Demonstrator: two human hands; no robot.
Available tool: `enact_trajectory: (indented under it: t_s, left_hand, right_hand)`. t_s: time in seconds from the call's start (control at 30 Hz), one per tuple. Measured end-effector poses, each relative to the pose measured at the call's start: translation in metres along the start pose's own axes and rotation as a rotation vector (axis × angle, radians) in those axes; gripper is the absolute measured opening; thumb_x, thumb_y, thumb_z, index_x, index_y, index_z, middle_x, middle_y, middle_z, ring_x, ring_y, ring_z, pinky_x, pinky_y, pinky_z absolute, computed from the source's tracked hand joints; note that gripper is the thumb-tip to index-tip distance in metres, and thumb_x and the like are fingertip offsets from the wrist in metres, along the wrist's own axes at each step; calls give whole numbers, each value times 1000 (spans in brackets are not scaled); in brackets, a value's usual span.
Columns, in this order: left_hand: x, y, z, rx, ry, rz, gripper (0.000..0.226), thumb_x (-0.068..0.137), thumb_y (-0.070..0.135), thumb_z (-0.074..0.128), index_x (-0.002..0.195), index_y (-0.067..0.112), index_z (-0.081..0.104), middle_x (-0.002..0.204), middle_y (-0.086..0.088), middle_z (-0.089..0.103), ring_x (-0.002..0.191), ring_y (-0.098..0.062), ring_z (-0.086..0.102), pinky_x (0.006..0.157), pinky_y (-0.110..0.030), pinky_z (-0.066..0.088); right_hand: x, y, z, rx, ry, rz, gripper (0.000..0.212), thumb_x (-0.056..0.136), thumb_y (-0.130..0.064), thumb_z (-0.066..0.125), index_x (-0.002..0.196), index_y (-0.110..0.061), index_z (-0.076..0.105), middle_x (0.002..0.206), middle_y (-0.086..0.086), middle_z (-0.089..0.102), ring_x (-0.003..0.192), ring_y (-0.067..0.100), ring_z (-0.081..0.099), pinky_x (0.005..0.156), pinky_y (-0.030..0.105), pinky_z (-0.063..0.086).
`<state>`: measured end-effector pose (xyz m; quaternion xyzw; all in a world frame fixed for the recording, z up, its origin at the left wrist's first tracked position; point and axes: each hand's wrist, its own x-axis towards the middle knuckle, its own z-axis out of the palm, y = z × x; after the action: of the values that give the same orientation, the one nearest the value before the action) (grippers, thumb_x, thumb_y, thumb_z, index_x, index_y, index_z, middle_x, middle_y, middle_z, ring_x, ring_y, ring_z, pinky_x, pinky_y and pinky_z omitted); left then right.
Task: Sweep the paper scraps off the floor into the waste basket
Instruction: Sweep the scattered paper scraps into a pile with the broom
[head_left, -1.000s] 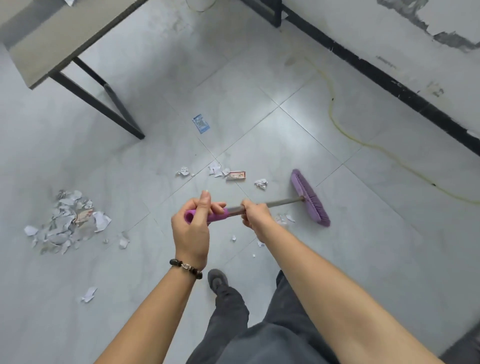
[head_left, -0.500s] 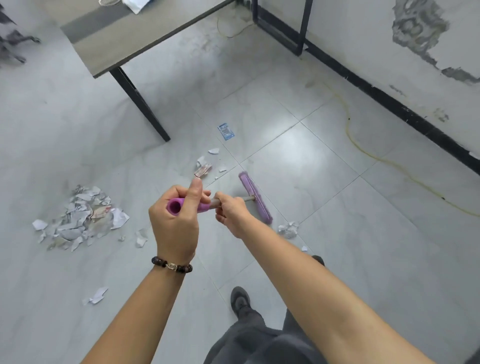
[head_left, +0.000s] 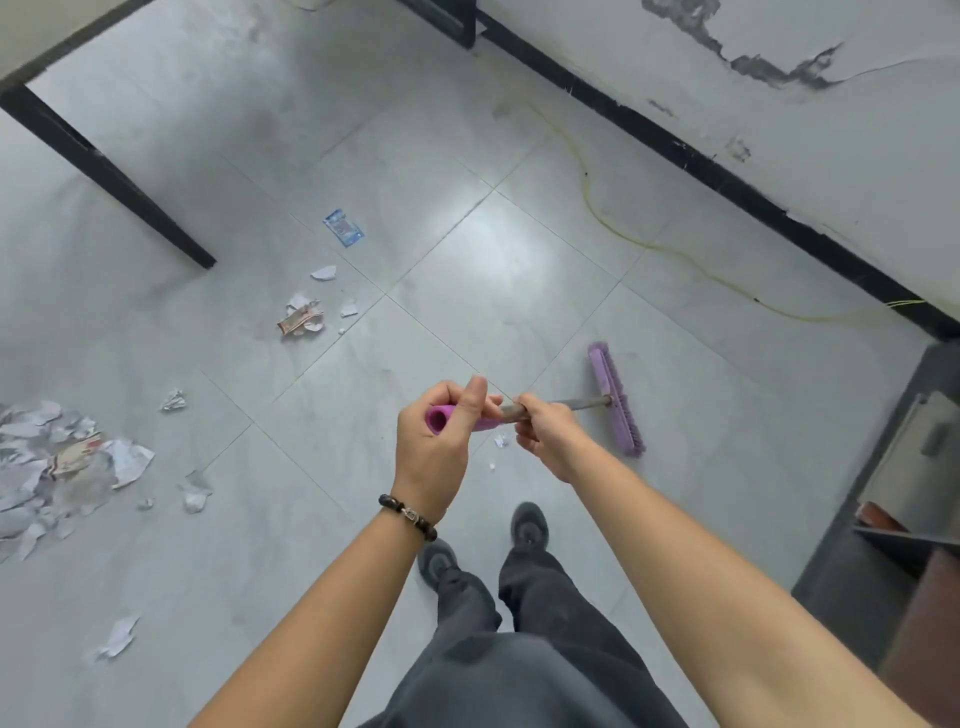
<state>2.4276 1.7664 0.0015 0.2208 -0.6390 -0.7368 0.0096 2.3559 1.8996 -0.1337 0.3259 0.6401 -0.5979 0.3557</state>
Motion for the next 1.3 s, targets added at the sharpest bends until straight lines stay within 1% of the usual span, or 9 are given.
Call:
enact_trajectory:
  t_s: [0.1, 0.3, 0.53, 0.7, 0.87, 0.93, 1.07, 1.17, 1.3]
  left_hand:
    - [-3, -18, 8, 69, 6, -31, 39, 97, 21, 58, 67, -4, 61, 71, -17, 68, 87, -27, 72, 81, -30, 55]
    - [-7, 6, -15, 81, 259, 14, 36, 88, 21, 59, 54, 8, 58, 56, -10, 58, 75, -37, 69, 80, -45, 56]
    - [-11, 52, -36, 15, 479, 152, 38, 88, 17, 62, 50, 18, 57, 52, -5, 56, 63, -32, 65, 74, -43, 54]
    - [-7, 54, -44, -18, 478, 157, 38, 91, 17, 61, 54, 16, 57, 55, -9, 58, 65, -34, 65, 74, -45, 55]
    - [-3, 31, -38, -57, 316, 67, 29, 88, 22, 63, 65, 9, 52, 55, -12, 54, 68, -35, 64, 78, -46, 55]
    - [0, 23, -38, -53, 259, 61, 31, 88, 20, 63, 64, 8, 48, 53, -10, 52, 65, -32, 61, 82, -51, 56]
    - [6, 18, -68, -8, 200, 85, 33, 89, 17, 61, 61, 7, 47, 54, -11, 50, 62, -28, 57, 79, -46, 56]
    - [6, 14, -120, 33, 191, 104, 34, 92, 14, 60, 62, 5, 47, 56, -12, 50, 62, -26, 56, 75, -43, 55]
    - [4, 13, -230, -42, 303, 86, 32, 89, 16, 60, 63, 2, 46, 55, -13, 46, 60, -26, 54, 77, -38, 57]
  right_hand:
    - [7, 26, -7, 19, 11, 63, 16, 89, -21, 55, 96, -8, 59, 66, 1, 46, 55, 11, 43, 61, 22, 48]
    - [-10, 30, 45, 75, -141, 127, 10, 84, -23, 53, 83, -13, 51, 55, -4, 43, 48, 10, 40, 61, 24, 45]
    - [-42, -8, 98, 56, -294, 139, 22, 79, -30, 57, 92, -16, 45, 61, -2, 40, 50, 11, 37, 69, 28, 42]
    - [-48, -17, 98, -19, -287, 102, 29, 80, -35, 55, 99, -15, 45, 65, -1, 37, 53, 13, 34, 72, 31, 39]
    - [-24, -2, 68, -157, -183, 52, 26, 82, -35, 50, 95, -13, 55, 64, 0, 42, 53, 16, 38, 65, 29, 39]
    - [-15, 9, 65, -276, -122, 25, 45, 80, -46, 46, 104, -11, 60, 74, 1, 52, 62, 19, 49, 67, 30, 44]
    - [-16, 18, 90, -525, -45, -48, 88, 68, -76, 24, 125, -14, 49, 116, 11, 62, 111, 32, 58, 100, 48, 44]
    - [-33, 21, 134, -668, -121, -134, 74, 90, -70, 17, 138, -22, 44, 138, 5, 49, 129, 29, 45, 107, 40, 32]
    - [-45, 46, 240, -834, -218, -232, 45, 105, -39, 18, 142, -24, 39, 139, 8, 42, 128, 33, 43, 104, 41, 30]
